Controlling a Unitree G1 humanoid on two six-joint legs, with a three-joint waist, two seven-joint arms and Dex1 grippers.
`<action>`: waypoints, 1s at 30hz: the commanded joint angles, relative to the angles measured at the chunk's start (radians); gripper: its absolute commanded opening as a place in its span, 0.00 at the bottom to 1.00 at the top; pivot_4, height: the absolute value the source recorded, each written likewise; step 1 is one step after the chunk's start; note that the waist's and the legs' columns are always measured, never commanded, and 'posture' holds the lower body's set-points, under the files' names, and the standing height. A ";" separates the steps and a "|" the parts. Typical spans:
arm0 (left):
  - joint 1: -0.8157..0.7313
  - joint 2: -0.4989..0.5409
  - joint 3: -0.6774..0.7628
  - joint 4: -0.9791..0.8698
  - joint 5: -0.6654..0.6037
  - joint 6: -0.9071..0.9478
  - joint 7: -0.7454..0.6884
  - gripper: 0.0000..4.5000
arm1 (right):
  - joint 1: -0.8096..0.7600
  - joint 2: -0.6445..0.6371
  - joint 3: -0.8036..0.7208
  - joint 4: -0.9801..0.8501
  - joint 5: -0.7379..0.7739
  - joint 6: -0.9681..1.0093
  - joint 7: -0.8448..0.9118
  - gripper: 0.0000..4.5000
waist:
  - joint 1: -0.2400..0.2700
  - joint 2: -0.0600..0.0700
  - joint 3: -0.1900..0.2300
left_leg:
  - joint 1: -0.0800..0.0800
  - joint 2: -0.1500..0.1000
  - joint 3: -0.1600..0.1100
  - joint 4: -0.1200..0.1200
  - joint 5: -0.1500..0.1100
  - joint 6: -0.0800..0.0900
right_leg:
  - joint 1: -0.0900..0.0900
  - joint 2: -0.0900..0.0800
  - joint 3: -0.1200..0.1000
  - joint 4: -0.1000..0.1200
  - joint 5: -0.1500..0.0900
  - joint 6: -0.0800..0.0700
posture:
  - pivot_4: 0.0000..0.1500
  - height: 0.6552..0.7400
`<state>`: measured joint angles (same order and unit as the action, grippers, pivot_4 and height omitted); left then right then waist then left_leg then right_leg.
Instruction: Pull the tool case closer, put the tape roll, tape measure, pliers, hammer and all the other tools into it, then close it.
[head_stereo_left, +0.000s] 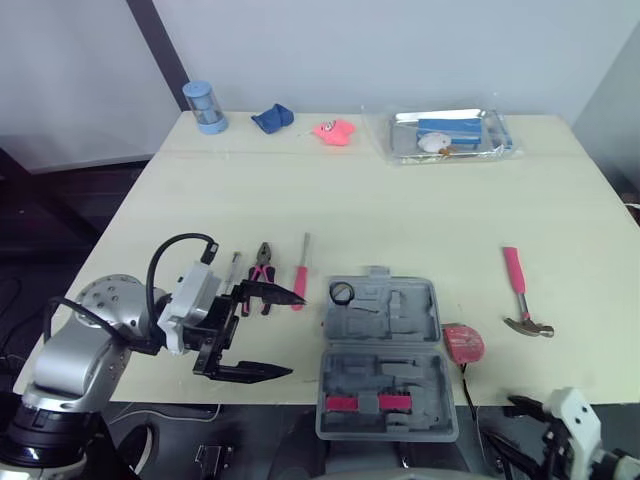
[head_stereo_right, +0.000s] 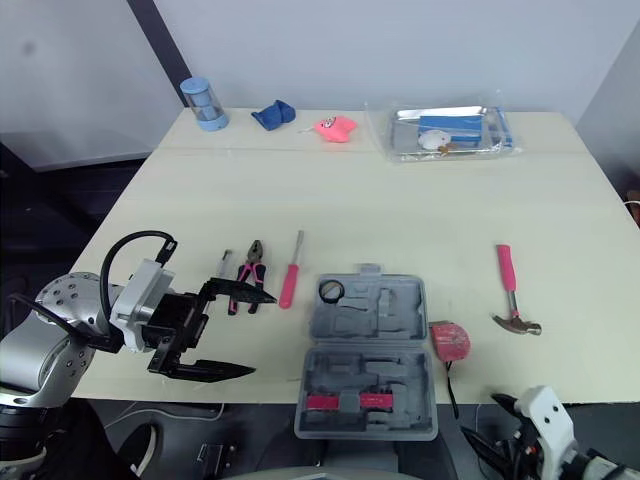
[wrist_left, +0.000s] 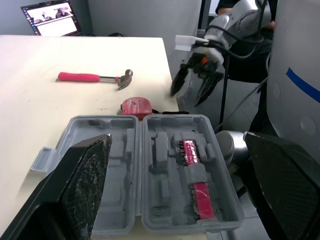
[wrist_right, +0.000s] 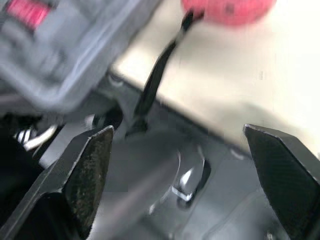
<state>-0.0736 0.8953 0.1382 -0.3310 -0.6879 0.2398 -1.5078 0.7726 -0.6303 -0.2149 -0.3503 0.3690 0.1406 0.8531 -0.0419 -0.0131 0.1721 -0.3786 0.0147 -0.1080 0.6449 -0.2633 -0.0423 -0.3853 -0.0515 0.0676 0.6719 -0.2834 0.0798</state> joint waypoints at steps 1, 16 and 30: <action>-0.003 -0.005 0.002 -0.008 -0.001 -0.011 -0.001 1.00 | -0.025 -0.058 -0.093 0.035 0.016 -0.091 0.087 0.99 | -0.001 0.000 0.000 | 0.000 0.000 0.001 0.000 0.000 0.000 | 0.000 0.000 0.001 0.000 0.000 0.000 | 1.00 1.00; 0.024 -0.026 0.018 -0.035 0.007 -0.031 0.032 1.00 | -0.700 -0.263 0.095 0.397 -0.046 -0.295 0.493 0.99 | -0.001 0.001 0.005 | 0.001 0.000 0.001 0.005 0.000 0.000 | 0.004 0.000 0.000 0.000 0.000 0.001 | 1.00 1.00; 0.054 -0.026 0.025 -0.058 0.001 -0.034 0.054 1.00 | -0.989 -0.243 0.332 0.548 -0.152 -0.325 0.637 0.99 | 0.000 0.002 0.006 | 0.000 0.000 -0.002 0.005 0.000 0.000 | 0.004 0.000 -0.002 0.000 0.000 0.000 | 1.00 1.00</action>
<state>-0.0258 0.8671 0.1469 -0.3549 -0.6767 0.2149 -1.4571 -0.1979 -0.8741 0.1149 0.2025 0.2237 -0.1831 1.4842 -0.0418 -0.0110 0.1779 -0.3785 0.0145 -0.1099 0.6501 -0.2635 -0.0419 -0.3818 -0.0517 0.0651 0.6719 -0.2829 0.0802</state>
